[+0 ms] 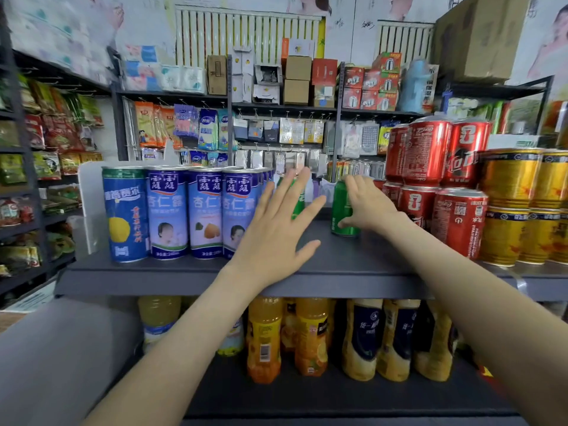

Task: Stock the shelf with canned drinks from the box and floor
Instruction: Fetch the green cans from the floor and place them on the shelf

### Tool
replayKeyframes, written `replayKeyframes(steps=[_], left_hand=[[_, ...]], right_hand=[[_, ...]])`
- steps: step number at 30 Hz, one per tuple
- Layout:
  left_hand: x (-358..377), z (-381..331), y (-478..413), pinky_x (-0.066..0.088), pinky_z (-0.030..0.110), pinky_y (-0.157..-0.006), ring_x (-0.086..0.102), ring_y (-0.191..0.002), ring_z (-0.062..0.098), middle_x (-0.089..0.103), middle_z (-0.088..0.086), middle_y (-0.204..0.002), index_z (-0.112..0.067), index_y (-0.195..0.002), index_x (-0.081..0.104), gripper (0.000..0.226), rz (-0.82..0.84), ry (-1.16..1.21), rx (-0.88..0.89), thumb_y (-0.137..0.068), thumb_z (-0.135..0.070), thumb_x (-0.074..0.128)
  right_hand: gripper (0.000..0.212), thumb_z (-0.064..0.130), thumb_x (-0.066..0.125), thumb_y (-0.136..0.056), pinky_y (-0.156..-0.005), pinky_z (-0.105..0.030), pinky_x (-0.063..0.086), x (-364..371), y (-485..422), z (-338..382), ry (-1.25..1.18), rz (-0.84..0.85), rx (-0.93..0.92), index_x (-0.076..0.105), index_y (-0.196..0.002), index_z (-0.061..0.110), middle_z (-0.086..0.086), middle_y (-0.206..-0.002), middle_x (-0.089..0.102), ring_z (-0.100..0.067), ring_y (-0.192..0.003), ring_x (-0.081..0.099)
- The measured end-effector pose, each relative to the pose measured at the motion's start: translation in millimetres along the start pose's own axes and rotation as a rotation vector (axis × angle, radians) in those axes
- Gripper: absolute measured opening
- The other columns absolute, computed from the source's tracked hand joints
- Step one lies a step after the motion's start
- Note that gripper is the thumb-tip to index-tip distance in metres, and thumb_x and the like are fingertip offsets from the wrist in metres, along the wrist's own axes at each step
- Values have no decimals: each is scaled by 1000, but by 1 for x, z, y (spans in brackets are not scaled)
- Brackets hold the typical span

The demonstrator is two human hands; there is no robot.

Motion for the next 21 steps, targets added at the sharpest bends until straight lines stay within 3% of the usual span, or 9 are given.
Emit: replayKeyframes(steps=[3,6,11,15,18,21], left_hand=[[19,-5,-9,-15,37,-115,-9,-145,28,1,15,-158,-22,-145,34,68,143,56,-20,-85,-55,38],[30,-2,-7,-25,35,-110,-28,-140,18,-14,6,-158,-29,-148,26,77,237,131,-100,-81,-66,27],[35,0,-3,-24,40,-111,-37,-134,11,-18,-2,-157,-36,-147,24,81,312,147,-176,-75,-72,17],[36,-2,-3,-21,39,-113,-32,-138,12,-16,-1,-158,-36,-146,26,79,331,156,-183,-76,-70,18],[36,-4,-3,-21,34,-112,-29,-139,11,-12,-1,-159,-34,-146,29,76,299,170,-168,-78,-68,22],[31,-6,-4,-20,29,-112,-21,-142,12,-5,0,-159,-28,-147,28,76,238,192,-184,-80,-63,30]], right_hand=[[81,16,70,-78,-108,-39,32,1,-16,-14,26,105,-38,23,-142,5,-14,-141,35,-30,-131,30],[63,-2,53,-83,-97,-44,43,2,-31,-24,37,93,-36,30,-140,10,-16,-137,42,-32,-127,38],[43,-6,47,-88,-79,-41,44,9,-45,-27,159,22,-7,39,-129,5,-18,-125,52,-33,-115,50],[51,-5,46,-90,-73,-38,41,8,-53,-28,249,27,25,32,-137,7,-16,-126,52,-33,-115,50],[51,-5,48,-88,-79,-39,44,14,-57,-29,255,65,52,34,-135,5,-16,-127,52,-34,-116,50],[71,9,64,-84,-106,-40,33,22,-62,-23,188,24,-22,25,-142,4,-18,-143,38,-33,-132,36]])
Point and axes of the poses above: each hand's wrist, its own y-axis away from the middle knuckle, its own x-axis out of the palm, z = x × y, the point moved 3 cm from there along -y, towards the middle knuckle
